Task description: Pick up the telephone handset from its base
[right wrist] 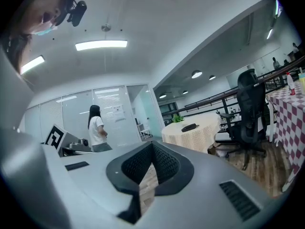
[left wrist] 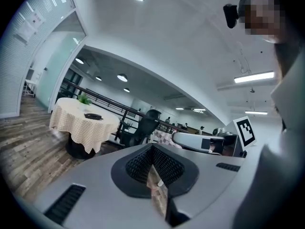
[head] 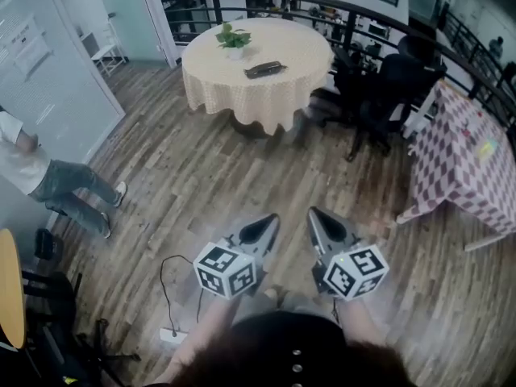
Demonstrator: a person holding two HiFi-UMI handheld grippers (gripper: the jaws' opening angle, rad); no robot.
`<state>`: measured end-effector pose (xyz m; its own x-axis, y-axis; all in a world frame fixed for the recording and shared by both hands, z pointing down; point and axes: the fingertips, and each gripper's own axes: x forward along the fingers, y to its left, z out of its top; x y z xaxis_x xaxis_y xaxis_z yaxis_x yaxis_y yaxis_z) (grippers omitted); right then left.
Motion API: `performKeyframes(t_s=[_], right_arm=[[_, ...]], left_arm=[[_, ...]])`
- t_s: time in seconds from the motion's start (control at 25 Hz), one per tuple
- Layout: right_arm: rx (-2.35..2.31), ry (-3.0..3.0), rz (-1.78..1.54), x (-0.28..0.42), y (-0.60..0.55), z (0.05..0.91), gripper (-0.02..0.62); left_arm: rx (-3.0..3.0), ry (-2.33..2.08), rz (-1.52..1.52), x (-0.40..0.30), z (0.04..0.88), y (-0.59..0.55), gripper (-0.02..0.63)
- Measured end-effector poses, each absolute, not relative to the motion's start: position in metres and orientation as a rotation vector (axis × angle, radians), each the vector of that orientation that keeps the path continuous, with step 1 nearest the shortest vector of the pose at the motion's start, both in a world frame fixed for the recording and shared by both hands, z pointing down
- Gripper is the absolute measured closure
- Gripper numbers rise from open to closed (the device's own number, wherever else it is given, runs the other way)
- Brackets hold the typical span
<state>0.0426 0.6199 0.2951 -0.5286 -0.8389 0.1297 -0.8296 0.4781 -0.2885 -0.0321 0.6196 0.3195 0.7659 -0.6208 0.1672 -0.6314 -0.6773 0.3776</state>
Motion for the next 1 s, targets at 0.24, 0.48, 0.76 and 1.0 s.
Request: performKeyframes(t_s=[0.24,0.48,0.76,1.0], right_arm=[[-1.503,2.639,-0.502,0.036,0.607,0.298,0.586],[-1.448,2.674,-0.547,0.019,0.587,0.307,0.586],[-1.48,2.659,-0.543,0.028,0.522,0.316,0.586],[-1.476,2.668,-0.555,0.05,0.428,0.319,0.586]], left_arm=[[2.551,-0.916,0.037,-0.037,0.325,0.605,0.601],[2.547,-0.918,0.034,-0.046,0.329,0.579,0.601],[2.531,-0.938,0.028,-0.047,0.339,0.521,0.601],[2.527,-0.954,0.04,-0.025,0.34,0.43,0.601]])
